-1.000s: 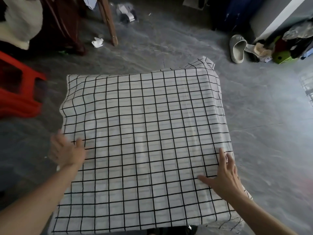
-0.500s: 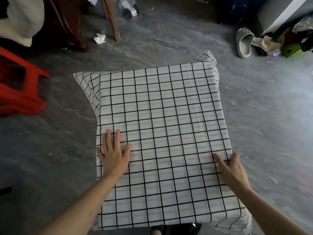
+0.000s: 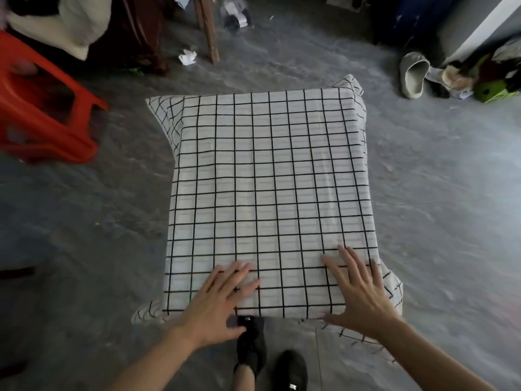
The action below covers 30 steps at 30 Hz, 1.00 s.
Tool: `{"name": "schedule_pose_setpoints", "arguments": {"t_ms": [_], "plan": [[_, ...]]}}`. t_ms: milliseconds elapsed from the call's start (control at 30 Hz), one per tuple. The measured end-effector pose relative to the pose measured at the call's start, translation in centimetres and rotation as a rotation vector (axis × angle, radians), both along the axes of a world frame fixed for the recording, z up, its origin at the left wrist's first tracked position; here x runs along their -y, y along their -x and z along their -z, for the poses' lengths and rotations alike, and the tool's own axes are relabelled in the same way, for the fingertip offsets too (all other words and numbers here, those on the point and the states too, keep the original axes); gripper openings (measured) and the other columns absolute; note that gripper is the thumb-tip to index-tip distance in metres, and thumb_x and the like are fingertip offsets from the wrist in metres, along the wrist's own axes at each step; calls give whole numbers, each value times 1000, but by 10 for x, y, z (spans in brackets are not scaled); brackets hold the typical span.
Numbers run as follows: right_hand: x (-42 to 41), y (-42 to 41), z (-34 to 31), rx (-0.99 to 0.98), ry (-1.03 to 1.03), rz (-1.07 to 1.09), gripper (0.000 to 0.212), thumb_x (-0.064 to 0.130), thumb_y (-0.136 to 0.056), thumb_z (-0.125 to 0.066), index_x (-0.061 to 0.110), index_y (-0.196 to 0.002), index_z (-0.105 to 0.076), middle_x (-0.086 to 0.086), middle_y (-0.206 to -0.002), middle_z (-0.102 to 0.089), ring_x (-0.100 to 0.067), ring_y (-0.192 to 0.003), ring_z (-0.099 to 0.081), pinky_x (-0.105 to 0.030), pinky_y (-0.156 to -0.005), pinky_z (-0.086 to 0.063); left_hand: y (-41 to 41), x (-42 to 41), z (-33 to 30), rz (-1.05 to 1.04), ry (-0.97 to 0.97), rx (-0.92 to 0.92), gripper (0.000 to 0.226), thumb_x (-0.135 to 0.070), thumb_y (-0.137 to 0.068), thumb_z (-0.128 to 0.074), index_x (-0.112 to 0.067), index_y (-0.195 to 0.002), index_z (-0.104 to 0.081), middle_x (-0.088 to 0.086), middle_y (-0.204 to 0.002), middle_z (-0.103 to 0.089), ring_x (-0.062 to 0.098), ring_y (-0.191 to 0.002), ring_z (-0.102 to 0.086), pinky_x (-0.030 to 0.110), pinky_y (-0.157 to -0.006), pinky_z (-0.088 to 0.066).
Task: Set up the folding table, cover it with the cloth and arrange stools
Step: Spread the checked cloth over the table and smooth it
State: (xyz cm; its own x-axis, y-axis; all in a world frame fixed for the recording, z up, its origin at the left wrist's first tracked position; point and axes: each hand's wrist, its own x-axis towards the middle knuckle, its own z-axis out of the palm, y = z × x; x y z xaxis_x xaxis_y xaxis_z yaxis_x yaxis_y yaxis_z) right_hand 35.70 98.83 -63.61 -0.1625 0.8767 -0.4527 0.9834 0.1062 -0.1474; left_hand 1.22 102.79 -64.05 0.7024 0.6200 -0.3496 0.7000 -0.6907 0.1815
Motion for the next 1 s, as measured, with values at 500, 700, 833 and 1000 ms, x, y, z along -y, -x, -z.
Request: {"name": "schedule_pose_setpoints", "arguments": {"t_ms": [500,700,833,1000], "plan": [[45,-34,12,-188,-34,618,102,2,-83,-65,21,-153,6,-20,-88,-68,-33,-65,-58,-42,-59,-49,80,21,23,-777,37,246,124,-9,-64,-88,-17,-156,-4,10,-162,9,35,-147,-14,49,-106,-37],[48,-41,16,69,-14,532,75,3,-80,-62,17,-142,-22,-10,-74,-63,-33,-63,-60,-34,-50,-41,82,24,22,-774,41,164,116,19,-71,-63,-24,-155,3,15,-159,-3,37,-139,-32,39,-102,-38],[52,-52,12,130,-29,516,14,10,-83,-59,16,-93,-51,-8,-82,-65,-33,-73,-62,-34,-54,-45,88,23,21,-731,59,81,123,15,-74,-61,-40,-148,20,22,-142,-30,38,-108,-54,43,-86,-49],[52,-45,-2,180,61,494,36,6,-83,-60,17,-116,-50,-7,-109,-65,-29,-99,-62,-41,-75,-53,90,20,5,-697,69,-134,133,-24,-70,-83,-41,-146,24,26,-156,-5,46,-126,-45,49,-96,-45]]}}
